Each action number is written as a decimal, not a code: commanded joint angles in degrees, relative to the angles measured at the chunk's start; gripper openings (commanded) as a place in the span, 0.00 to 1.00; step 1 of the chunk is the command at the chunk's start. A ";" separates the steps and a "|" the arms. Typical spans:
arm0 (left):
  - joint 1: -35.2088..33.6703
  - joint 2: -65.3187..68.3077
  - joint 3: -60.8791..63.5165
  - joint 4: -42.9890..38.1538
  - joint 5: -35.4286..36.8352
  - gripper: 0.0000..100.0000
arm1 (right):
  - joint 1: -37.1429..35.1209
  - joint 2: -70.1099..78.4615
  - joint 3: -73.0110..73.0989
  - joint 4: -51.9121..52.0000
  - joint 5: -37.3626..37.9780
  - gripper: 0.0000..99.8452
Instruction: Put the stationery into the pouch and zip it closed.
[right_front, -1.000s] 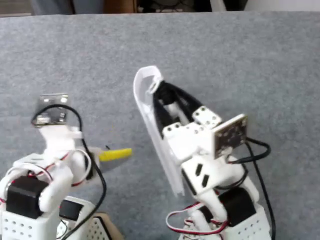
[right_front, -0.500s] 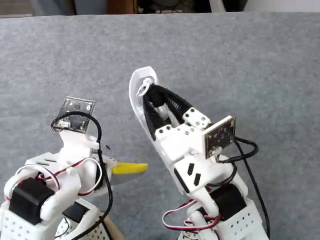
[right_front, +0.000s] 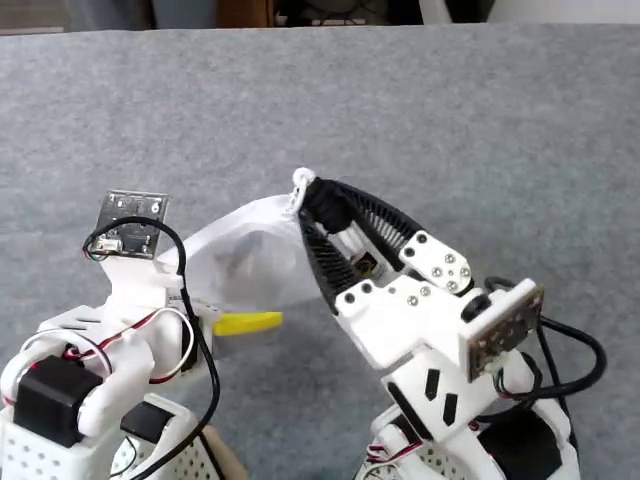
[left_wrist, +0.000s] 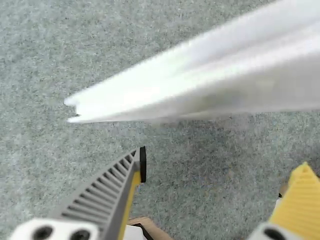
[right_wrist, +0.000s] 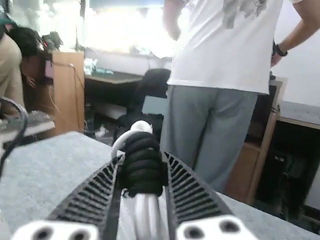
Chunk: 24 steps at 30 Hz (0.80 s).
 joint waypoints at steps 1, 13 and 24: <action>-0.57 -0.26 -2.42 0.26 -0.09 0.44 | 1.67 -0.40 -3.56 1.14 0.88 0.01; -0.04 -0.18 -8.40 0.26 -0.62 0.44 | 1.67 -0.48 -3.82 7.38 0.88 0.01; -0.04 0.09 -8.40 0.09 -7.12 0.44 | 1.49 -0.92 -4.18 12.66 0.88 0.01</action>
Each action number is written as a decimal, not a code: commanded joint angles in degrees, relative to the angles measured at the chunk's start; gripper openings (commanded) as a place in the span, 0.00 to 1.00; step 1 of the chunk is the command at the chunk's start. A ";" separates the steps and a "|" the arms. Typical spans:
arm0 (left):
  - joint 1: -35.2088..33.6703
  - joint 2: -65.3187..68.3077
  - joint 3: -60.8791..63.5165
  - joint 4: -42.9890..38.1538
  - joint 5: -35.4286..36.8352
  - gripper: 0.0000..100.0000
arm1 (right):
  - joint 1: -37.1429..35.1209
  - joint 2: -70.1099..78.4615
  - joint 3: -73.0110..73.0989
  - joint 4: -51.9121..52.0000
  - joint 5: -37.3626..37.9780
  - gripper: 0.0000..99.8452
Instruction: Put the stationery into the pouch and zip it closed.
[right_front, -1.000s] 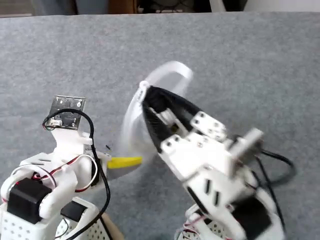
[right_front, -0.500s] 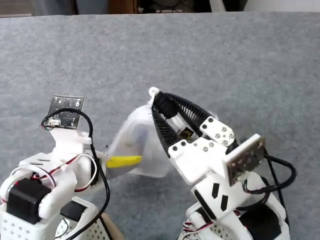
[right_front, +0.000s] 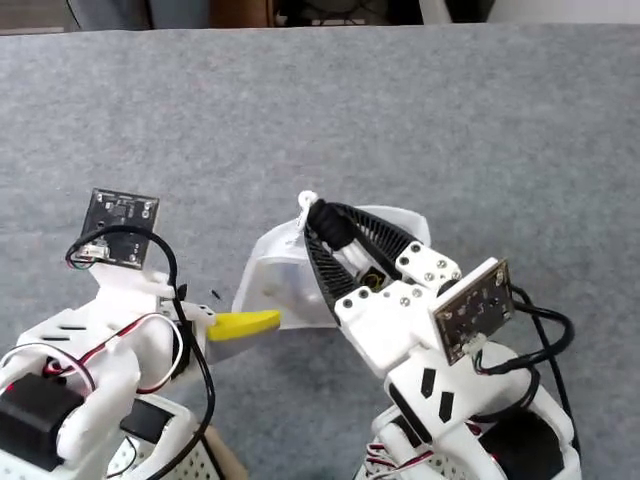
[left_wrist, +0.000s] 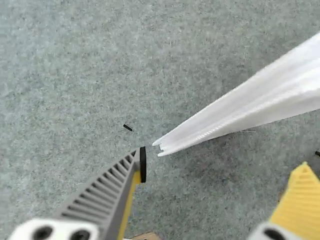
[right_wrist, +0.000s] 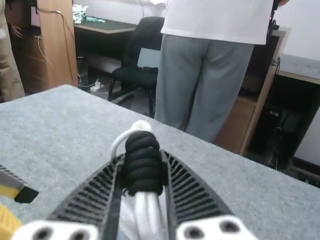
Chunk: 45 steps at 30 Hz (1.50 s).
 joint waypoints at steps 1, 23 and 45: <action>-0.04 0.18 -2.51 -0.35 -2.90 0.44 | 0.53 -1.27 -4.18 1.32 0.44 0.01; -0.04 -0.26 8.31 -8.70 -13.98 0.44 | -8.09 -3.56 -4.00 10.20 0.35 0.01; -9.36 -9.67 10.42 -19.60 -16.97 0.44 | -8.09 -3.74 -2.42 14.42 0.35 0.01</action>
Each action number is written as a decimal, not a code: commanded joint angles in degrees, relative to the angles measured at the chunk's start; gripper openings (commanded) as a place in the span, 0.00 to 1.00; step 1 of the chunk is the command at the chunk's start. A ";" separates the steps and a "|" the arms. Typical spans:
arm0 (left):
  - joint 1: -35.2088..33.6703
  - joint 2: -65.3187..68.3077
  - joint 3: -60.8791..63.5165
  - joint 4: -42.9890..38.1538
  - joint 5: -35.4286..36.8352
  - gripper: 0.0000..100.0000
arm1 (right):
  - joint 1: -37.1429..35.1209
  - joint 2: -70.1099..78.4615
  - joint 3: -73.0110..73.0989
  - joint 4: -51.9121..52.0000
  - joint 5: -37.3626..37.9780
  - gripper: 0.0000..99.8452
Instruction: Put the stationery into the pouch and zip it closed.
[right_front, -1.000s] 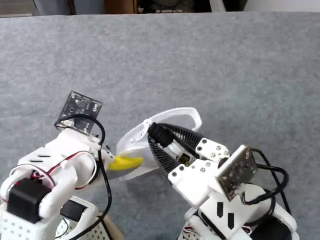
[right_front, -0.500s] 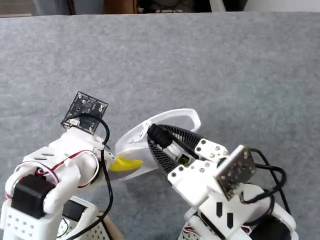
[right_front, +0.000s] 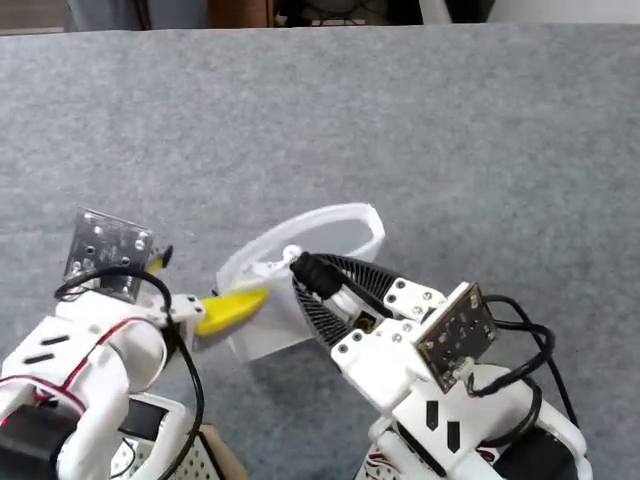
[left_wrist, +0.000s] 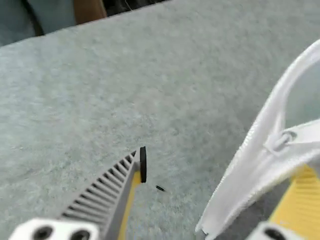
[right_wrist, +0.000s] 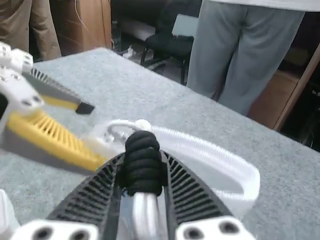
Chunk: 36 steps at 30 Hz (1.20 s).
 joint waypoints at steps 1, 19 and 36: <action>-2.07 -0.53 3.47 -4.04 -4.04 0.44 | -0.44 0.31 -2.68 2.02 0.35 0.01; 9.89 -0.53 4.44 -5.54 -6.24 0.44 | -4.75 -0.04 -4.00 6.77 0.62 0.01; 9.89 -0.62 4.26 -5.45 -5.80 0.28 | -4.57 0.04 -3.74 6.68 0.44 0.01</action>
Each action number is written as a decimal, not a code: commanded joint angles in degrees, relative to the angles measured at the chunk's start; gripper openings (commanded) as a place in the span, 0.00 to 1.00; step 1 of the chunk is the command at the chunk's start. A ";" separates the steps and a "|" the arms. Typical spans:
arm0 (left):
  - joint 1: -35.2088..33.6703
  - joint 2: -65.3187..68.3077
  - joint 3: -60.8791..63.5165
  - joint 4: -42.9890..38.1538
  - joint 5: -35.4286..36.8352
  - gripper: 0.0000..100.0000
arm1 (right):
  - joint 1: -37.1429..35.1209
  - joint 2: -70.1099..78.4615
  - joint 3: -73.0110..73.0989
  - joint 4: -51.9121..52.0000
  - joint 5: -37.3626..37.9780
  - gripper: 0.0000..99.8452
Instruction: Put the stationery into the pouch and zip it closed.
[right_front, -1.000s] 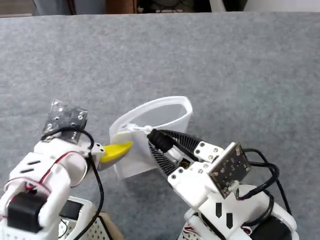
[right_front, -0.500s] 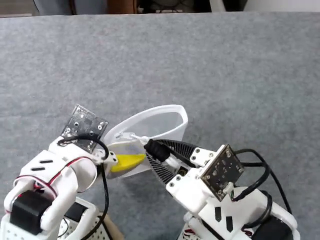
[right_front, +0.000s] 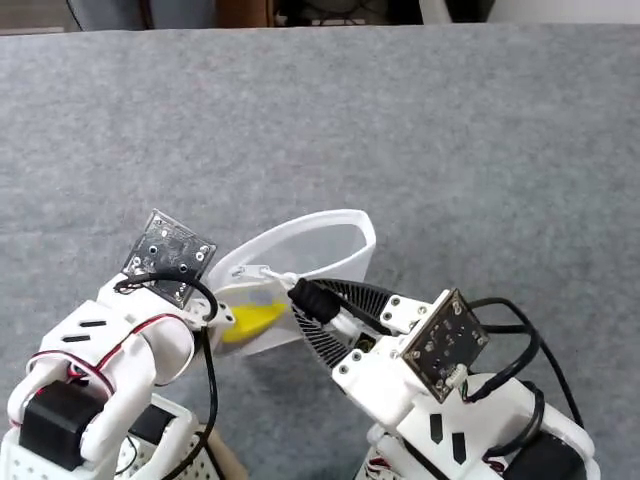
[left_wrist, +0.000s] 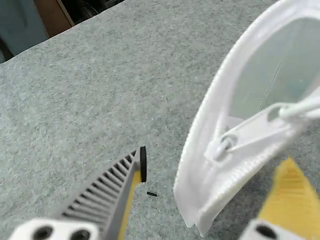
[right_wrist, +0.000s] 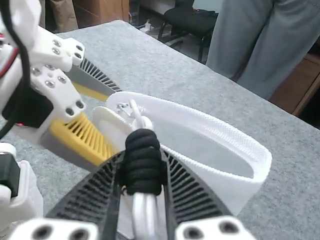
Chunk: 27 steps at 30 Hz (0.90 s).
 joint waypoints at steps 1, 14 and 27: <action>0.66 -0.26 -2.77 -0.79 0.00 0.25 | -0.70 0.13 -1.98 0.09 0.44 0.01; 0.75 -0.26 -5.58 -0.79 0.00 0.13 | -0.79 0.48 -1.89 1.49 0.79 0.01; 0.13 -0.26 -10.24 3.60 -0.35 0.13 | -0.97 0.22 -6.90 19.78 0.97 0.01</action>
